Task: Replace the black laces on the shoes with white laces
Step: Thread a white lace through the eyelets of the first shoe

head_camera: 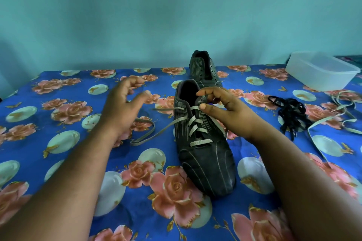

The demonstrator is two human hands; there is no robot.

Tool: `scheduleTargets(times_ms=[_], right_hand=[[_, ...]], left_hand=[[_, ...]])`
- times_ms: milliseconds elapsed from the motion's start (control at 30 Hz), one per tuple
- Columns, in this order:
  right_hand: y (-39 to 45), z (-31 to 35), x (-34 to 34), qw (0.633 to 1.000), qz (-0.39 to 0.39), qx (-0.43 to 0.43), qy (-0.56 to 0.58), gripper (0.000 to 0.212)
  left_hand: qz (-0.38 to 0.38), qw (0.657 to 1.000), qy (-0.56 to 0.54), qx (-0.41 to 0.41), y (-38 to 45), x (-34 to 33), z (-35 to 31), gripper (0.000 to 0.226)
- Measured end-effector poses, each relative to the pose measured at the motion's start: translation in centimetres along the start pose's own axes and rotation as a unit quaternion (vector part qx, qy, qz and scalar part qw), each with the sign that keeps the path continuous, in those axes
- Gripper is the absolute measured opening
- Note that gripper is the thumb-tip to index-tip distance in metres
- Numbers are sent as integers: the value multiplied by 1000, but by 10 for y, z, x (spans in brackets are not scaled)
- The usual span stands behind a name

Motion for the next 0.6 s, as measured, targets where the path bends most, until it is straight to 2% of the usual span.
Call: scheduleTargets(times_ms=[67, 133, 200, 300, 433, 500, 533, 600], right_hand=[[0, 4, -1, 1000, -3, 1, -6, 31], [1, 4, -1, 1000, -5, -2, -12, 33], [1, 3, -1, 1000, -5, -8, -10, 34], [0, 3, 0, 1000, -1, -6, -9, 34], [2, -1, 1, 999, 15, -11, 35, 30], [2, -3, 2, 997, 22, -6, 71, 28], [2, -4, 3, 996, 26, -2, 81, 25], [2, -6, 4, 996, 26, -1, 85, 23]], left_hand=[[93, 993, 7, -69, -5, -17, -14, 18], [167, 980, 36, -103, -11, -35, -23, 33], [189, 975, 54, -102, -13, -45, -25, 40], [209, 975, -5, -76, -12, -48, -23, 23], [193, 980, -43, -9, -10, -34, -17, 21], [158, 985, -52, 41, -8, -19, -11, 15], [124, 990, -9, 59, -5, -10, -5, 15], [31, 983, 153, 94, 2, 12, 13, 19]])
Point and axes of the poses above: each hand's wrist, its own y-axis towards the middle knuckle, its own x-axis out of the back of the hand, z = x × y, the point moved 2 cm from there along y, towards the middle knuckle, and after that the axes turned 15 degrees about z, right-handed, at the moved point
